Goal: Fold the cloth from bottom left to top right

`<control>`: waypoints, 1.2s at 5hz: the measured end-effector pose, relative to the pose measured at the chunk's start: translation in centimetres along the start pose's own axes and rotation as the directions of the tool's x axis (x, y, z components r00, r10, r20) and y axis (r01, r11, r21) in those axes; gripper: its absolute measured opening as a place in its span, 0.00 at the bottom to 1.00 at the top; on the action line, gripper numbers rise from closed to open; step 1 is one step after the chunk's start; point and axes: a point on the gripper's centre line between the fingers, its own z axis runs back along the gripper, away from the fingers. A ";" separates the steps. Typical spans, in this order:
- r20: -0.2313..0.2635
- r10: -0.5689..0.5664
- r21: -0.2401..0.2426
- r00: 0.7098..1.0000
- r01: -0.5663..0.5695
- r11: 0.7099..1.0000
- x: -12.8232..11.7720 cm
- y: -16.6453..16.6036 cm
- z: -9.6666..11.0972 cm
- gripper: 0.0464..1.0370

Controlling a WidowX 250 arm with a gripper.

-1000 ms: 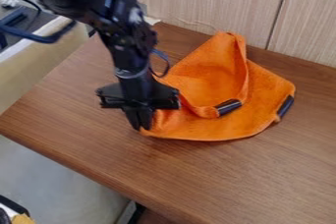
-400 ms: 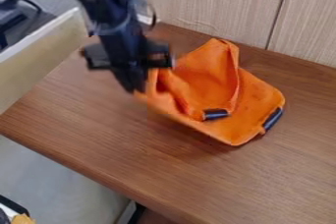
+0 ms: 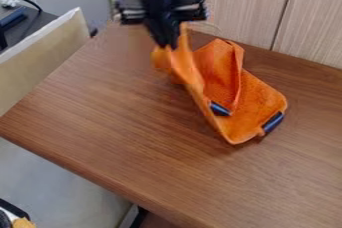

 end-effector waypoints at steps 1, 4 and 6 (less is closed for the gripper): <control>-0.032 -0.009 0.001 0.999 0.009 1.000 2.0 -1.4 -2.1 0.02; -0.145 -0.098 -0.006 0.985 0.099 0.995 4.2 -4.7 -10.1 0.02; -0.155 -0.122 -0.022 0.980 0.120 0.993 4.9 -5.5 -12.2 0.02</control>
